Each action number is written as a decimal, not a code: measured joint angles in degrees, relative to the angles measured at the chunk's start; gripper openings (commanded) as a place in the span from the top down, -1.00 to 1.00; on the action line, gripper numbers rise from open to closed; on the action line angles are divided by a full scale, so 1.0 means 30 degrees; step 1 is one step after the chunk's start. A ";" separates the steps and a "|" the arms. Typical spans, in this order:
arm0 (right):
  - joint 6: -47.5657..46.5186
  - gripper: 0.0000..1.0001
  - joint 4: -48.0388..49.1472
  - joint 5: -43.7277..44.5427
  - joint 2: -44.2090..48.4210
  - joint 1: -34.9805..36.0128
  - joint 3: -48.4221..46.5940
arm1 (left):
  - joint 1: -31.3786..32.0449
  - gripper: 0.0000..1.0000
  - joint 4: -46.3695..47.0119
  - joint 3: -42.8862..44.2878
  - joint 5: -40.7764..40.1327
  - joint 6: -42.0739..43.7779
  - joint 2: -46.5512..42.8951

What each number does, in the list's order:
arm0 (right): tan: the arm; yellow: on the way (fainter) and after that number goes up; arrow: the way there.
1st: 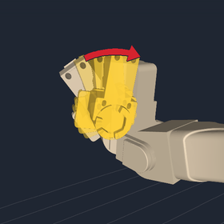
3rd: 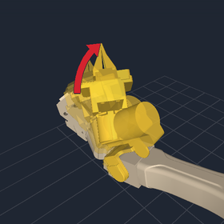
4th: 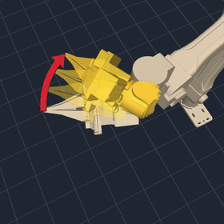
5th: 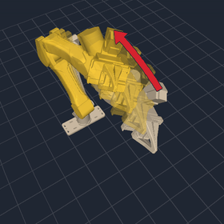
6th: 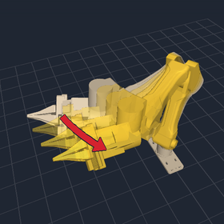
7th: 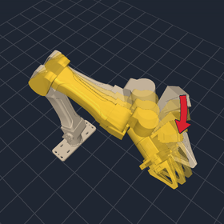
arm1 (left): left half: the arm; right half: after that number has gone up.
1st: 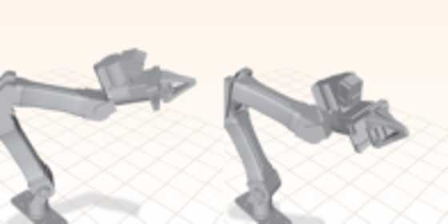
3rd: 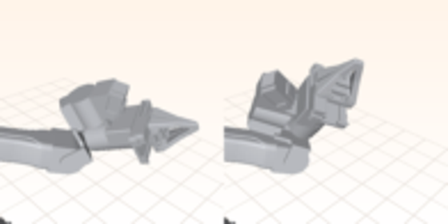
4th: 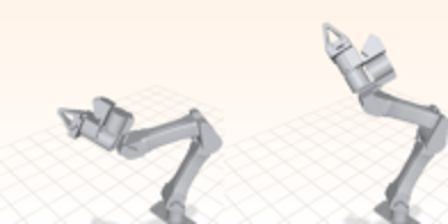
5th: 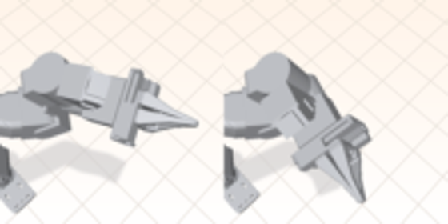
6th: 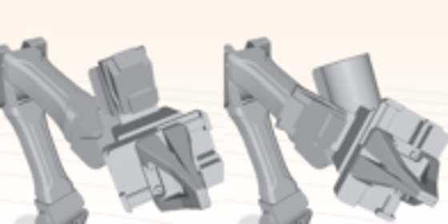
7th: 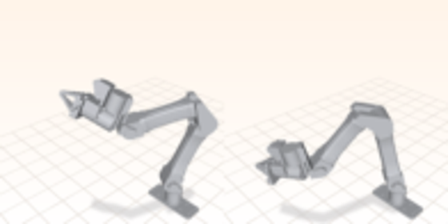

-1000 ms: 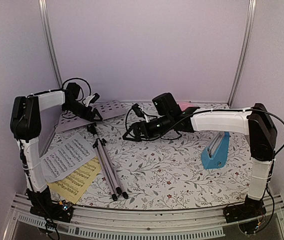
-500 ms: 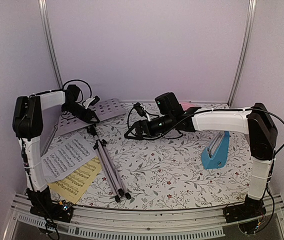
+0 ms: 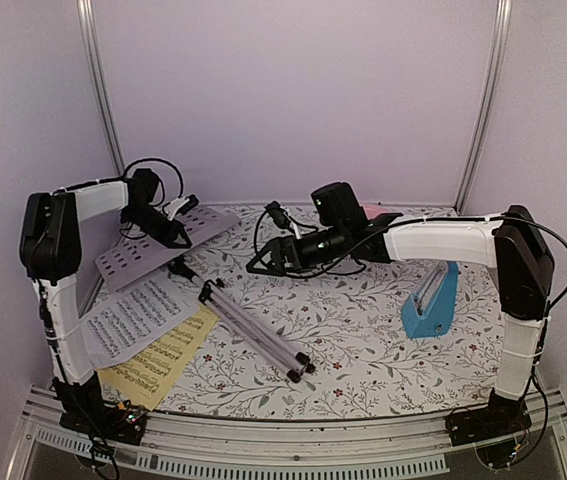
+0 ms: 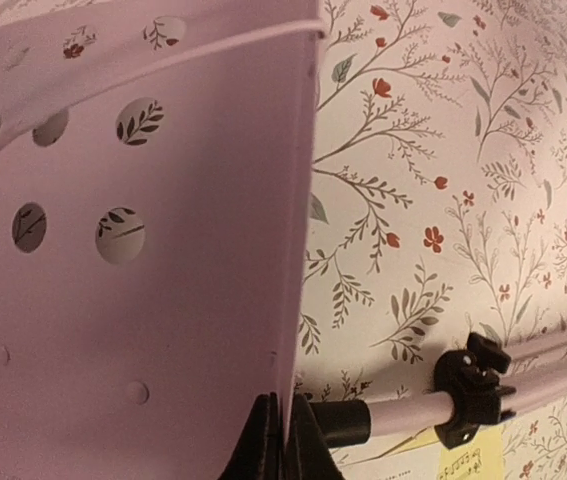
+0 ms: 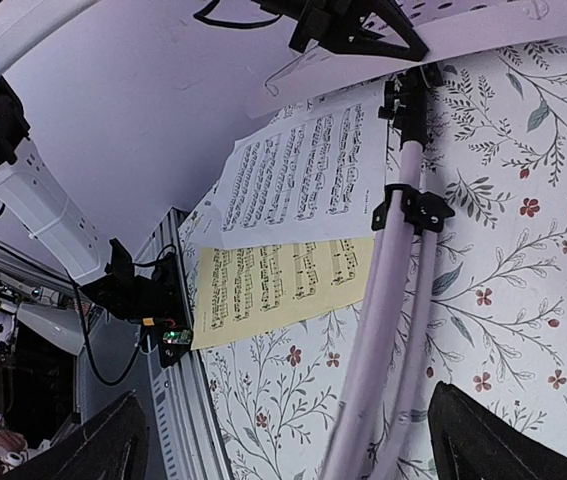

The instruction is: Set up the instrument practice props

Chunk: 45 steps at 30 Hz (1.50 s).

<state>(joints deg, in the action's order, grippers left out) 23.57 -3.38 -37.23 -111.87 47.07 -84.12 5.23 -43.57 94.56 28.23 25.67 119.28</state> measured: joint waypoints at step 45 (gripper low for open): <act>0.0845 -0.82 1.0856 0.0233 0.8167 -0.1698 1.0856 | 1.5569 1.00 1.1730 -0.2448 -1.5234 1.5358 -1.1482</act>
<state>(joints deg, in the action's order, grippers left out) 26.11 29.19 -36.53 -87.37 41.98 -51.55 51.94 -8.38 87.22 -17.47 71.75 84.84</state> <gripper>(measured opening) 0.949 0.013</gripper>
